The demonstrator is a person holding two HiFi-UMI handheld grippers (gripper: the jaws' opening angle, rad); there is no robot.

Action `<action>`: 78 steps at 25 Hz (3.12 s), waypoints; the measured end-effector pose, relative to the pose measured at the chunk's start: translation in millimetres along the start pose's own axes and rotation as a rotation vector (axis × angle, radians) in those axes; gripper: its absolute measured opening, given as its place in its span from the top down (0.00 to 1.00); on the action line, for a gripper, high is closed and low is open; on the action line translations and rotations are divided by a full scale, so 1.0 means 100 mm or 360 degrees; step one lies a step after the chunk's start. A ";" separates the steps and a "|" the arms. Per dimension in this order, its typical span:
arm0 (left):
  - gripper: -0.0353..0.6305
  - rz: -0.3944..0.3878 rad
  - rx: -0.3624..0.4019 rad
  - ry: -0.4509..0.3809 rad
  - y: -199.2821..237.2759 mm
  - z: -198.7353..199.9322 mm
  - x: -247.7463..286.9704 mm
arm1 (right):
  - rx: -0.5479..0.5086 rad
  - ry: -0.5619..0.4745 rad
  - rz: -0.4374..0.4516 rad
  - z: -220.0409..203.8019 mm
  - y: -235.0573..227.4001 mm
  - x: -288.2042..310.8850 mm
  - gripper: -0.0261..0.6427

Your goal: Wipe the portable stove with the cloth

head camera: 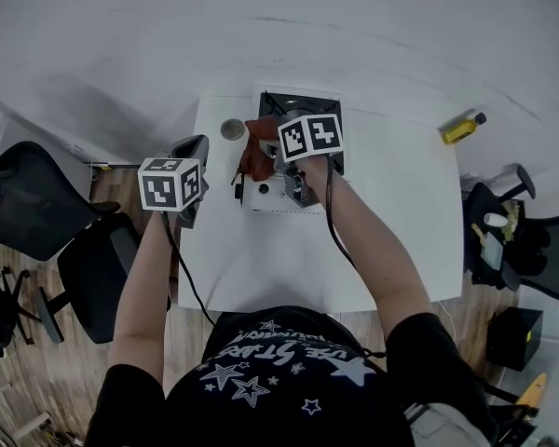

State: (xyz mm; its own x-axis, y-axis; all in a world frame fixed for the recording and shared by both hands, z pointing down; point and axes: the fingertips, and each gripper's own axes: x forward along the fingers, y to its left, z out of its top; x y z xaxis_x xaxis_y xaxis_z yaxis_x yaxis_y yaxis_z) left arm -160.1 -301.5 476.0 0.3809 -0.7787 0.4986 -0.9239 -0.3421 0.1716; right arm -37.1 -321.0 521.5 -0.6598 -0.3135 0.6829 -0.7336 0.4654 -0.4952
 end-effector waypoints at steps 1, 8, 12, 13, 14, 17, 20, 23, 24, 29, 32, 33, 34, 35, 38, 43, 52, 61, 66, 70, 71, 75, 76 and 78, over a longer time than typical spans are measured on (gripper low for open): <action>0.94 -0.0006 0.0005 0.0000 -0.03 0.01 0.01 | 0.0012 -0.0010 -0.0001 -0.01 -0.03 -0.03 0.87; 0.94 -0.0043 0.0039 -0.0006 -0.26 0.08 0.10 | 0.0054 -0.0055 0.0000 -0.07 -0.22 -0.30 0.86; 0.94 -0.0074 0.0060 0.0004 -0.45 0.09 0.17 | 0.0117 -0.0073 0.0036 -0.17 -0.32 -0.42 0.86; 0.94 -0.0081 0.0066 0.0006 -0.50 0.09 0.19 | 0.0124 -0.0077 0.0044 -0.18 -0.33 -0.44 0.86; 0.94 -0.0087 0.0071 0.0008 -0.55 0.10 0.21 | 0.0127 -0.0081 0.0052 -0.20 -0.34 -0.46 0.86; 0.94 -0.0096 0.0080 0.0014 -0.64 0.10 0.24 | 0.0137 -0.0094 0.0078 -0.21 -0.35 -0.52 0.86; 0.94 -0.0096 0.0085 0.0018 -0.69 0.10 0.24 | 0.0169 -0.0119 0.0134 -0.21 -0.34 -0.57 0.86; 0.94 -0.0093 0.0087 0.0015 -0.73 0.11 0.25 | 0.0191 -0.0130 0.0158 -0.21 -0.36 -0.63 0.86; 0.94 -0.0089 0.0087 0.0016 -0.73 0.11 0.25 | 0.0181 -0.0127 0.0133 -0.22 -0.41 -0.65 0.86; 0.94 -0.0083 0.0083 0.0024 -0.77 0.10 0.27 | 0.0208 -0.0136 0.0020 -0.26 -0.78 -0.82 0.86; 0.94 -0.0091 0.0091 0.0034 -0.83 0.08 0.30 | 0.0248 -0.0157 -0.0018 -0.30 -0.97 -0.94 0.86; 0.94 -0.0094 0.0095 0.0038 -0.86 0.07 0.32 | 0.0257 -0.0164 -0.0026 -0.31 -1.02 -0.98 0.86; 0.94 -0.0098 0.0099 0.0041 -0.88 0.07 0.33 | 0.0266 -0.0171 -0.0031 -0.32 -1.06 -1.01 0.86; 0.94 -0.0102 0.0102 0.0044 -0.91 0.07 0.34 | 0.0275 -0.0178 -0.0034 -0.32 -1.09 -1.04 0.86; 0.94 -0.0112 0.0108 0.0050 -0.97 0.07 0.37 | 0.0298 -0.0198 -0.0034 -0.35 -1.17 -1.13 0.86; 0.94 -0.0131 0.0126 0.0053 -1.11 0.09 0.43 | 0.0344 -0.0220 -0.0020 -0.41 -1.29 -1.30 0.86; 0.94 -0.0157 0.0135 0.0051 -1.35 0.09 0.48 | 0.0420 -0.0249 -0.0008 -0.53 -1.48 -1.50 0.86; 0.94 -0.0152 0.0131 0.0039 -1.36 0.05 0.40 | 0.0439 -0.0282 -0.0074 -0.57 -1.58 -1.69 0.86; 0.94 -0.0132 0.0127 0.0022 -1.35 0.08 0.34 | 0.0334 -0.0309 -0.0010 -0.43 -1.32 -1.81 0.86; 0.94 -0.0100 0.0120 -0.0006 -1.24 0.11 0.21 | 0.0233 -0.0321 0.0114 -0.28 -0.87 -1.78 0.86; 0.94 -0.0091 0.0117 -0.0015 -1.21 0.12 0.17 | 0.0212 -0.0321 0.0152 -0.24 -0.74 -1.75 0.86; 0.94 -0.0042 0.0094 -0.0044 -1.03 0.15 0.00 | 0.0121 -0.0279 0.0296 -0.17 -0.19 -1.54 0.86; 0.94 -0.0029 0.0085 -0.0050 -0.97 0.14 -0.05 | 0.0103 -0.0262 0.0327 -0.17 -0.06 -1.46 0.86; 0.94 -0.0002 0.0065 -0.0057 -0.84 0.12 -0.14 | 0.0082 -0.0222 0.0383 -0.19 0.18 -1.27 0.86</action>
State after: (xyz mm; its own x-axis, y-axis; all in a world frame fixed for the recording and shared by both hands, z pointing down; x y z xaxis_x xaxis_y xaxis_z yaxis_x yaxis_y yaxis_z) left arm -87.5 -267.8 444.2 0.3839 -0.7964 0.4673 -0.9214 -0.3638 0.1369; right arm 37.2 -256.7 436.1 -0.8294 -0.3116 0.4637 -0.5581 0.4986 -0.6633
